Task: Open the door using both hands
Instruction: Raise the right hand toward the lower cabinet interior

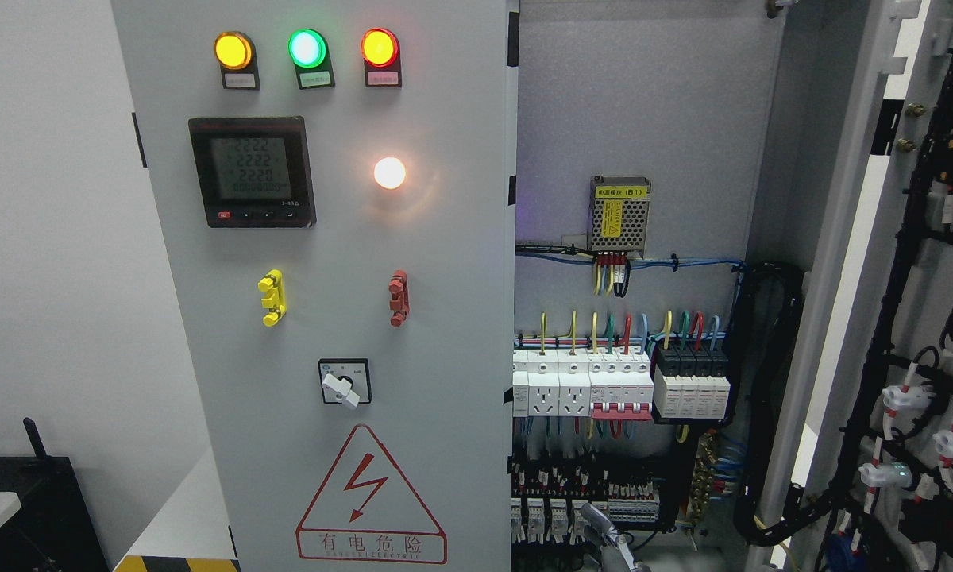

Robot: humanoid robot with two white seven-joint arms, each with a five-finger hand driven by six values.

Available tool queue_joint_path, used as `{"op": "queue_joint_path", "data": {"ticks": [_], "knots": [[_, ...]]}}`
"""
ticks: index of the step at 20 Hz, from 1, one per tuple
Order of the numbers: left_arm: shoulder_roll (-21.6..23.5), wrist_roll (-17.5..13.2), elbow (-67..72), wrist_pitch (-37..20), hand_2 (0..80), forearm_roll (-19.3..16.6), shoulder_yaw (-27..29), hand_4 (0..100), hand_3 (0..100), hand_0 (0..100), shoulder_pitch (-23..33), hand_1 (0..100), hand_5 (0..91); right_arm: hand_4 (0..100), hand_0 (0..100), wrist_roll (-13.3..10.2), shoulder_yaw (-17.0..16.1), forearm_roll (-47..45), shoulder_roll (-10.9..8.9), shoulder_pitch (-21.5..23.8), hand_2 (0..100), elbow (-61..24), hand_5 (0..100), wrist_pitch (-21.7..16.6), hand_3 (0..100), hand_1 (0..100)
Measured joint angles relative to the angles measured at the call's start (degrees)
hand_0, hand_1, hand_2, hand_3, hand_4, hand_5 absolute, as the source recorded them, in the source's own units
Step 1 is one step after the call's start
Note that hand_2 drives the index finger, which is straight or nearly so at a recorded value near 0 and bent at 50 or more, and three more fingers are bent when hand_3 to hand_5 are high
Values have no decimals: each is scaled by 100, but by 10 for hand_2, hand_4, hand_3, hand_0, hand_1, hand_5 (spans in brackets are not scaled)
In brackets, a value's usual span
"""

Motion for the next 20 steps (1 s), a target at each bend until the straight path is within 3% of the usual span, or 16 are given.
{"op": "queue_joint_path", "data": {"ticks": [20], "knots": [[0,0,0,0,0,-1,0,0,0,0,0,0,0,0,382,7,67,-8,135,-1021,0,1100,0,-9,0,0]]}}
